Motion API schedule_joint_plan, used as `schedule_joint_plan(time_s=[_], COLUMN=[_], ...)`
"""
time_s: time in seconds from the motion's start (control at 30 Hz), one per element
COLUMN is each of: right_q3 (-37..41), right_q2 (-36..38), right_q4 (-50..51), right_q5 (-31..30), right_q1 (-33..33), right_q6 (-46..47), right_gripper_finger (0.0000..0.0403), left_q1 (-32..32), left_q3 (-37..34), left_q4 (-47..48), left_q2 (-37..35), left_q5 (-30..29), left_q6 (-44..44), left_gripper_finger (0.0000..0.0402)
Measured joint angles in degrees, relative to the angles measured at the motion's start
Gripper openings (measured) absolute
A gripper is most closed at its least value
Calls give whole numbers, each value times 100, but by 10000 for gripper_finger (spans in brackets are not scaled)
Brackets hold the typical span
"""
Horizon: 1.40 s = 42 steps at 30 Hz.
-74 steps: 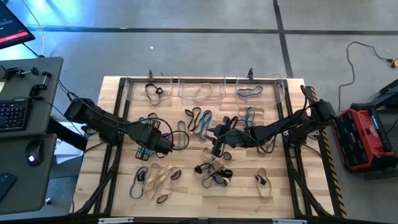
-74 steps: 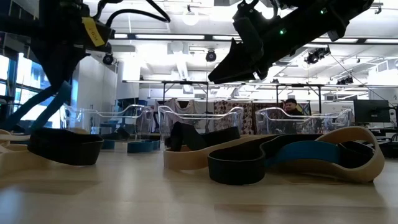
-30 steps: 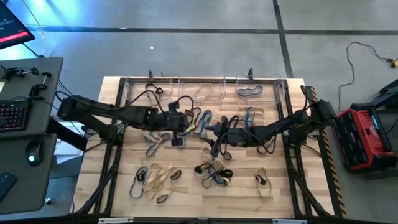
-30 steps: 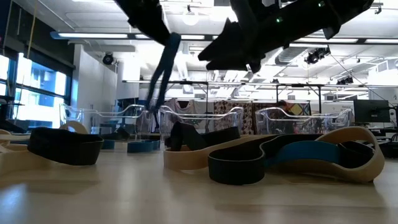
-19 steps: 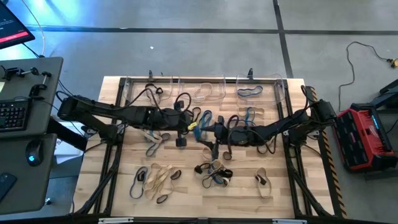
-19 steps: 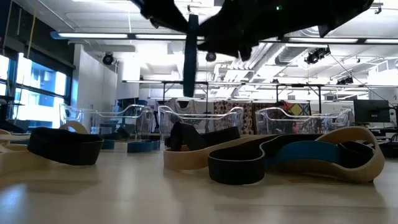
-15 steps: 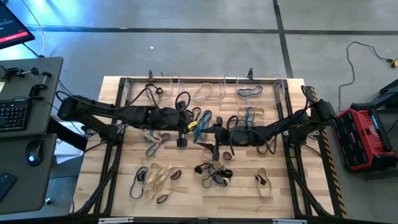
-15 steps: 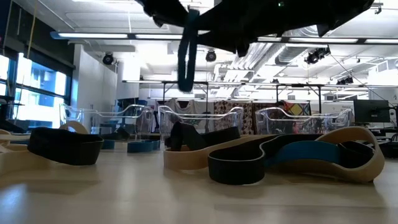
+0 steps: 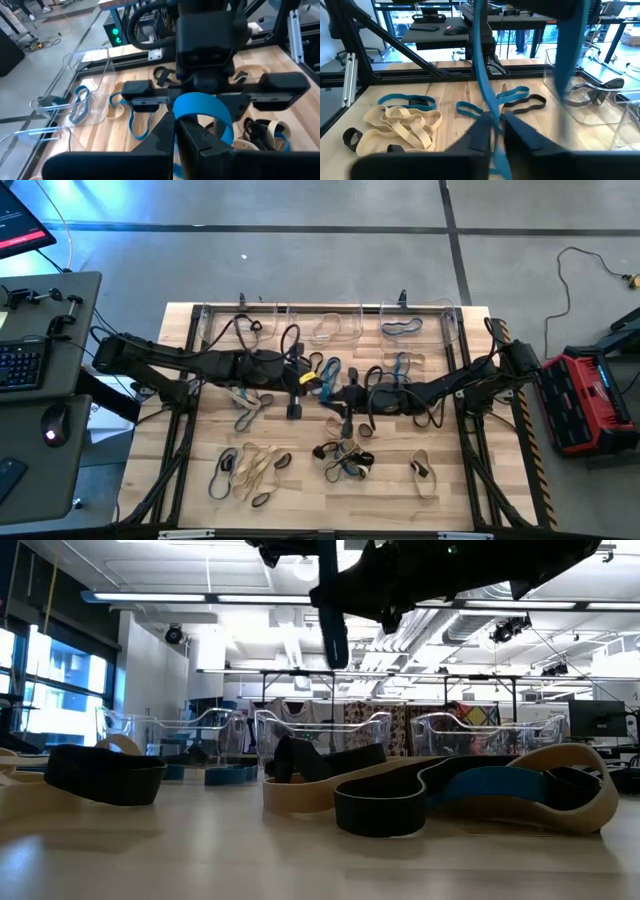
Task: Sort rubber bands into baskets
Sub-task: Put the blue rubber band into the right transparent bin
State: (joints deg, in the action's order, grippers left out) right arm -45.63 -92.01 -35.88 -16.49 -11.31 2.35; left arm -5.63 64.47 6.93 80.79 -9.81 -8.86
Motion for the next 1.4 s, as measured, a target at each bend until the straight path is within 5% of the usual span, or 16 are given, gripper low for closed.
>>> schedule_joint_plan(time_s=[0.23, 0.8, 1.2, 1.4], right_q3=[0, 0, -2, -4], right_q2=[0, 353, 1752, 2236], right_q4=[15, 521, 2123, 2895], right_q5=[-270, -1477, -2729, -3024], right_q1=[-119, -262, 163, 796], right_q6=[-88, -105, -90, -83], right_gripper_finger=[12, 1, 0, 0], left_q1=[-44, 28, 231, 225], left_q3=[-51, -1672, -2858, -3119], left_q4=[-136, -2622, -4419, -4584], left_q2=[0, -153, -409, -429], left_q5=[113, 63, 68, 71], left_q6=[106, 131, 383, 564], left_gripper_finger=[30, 147, 155, 155])
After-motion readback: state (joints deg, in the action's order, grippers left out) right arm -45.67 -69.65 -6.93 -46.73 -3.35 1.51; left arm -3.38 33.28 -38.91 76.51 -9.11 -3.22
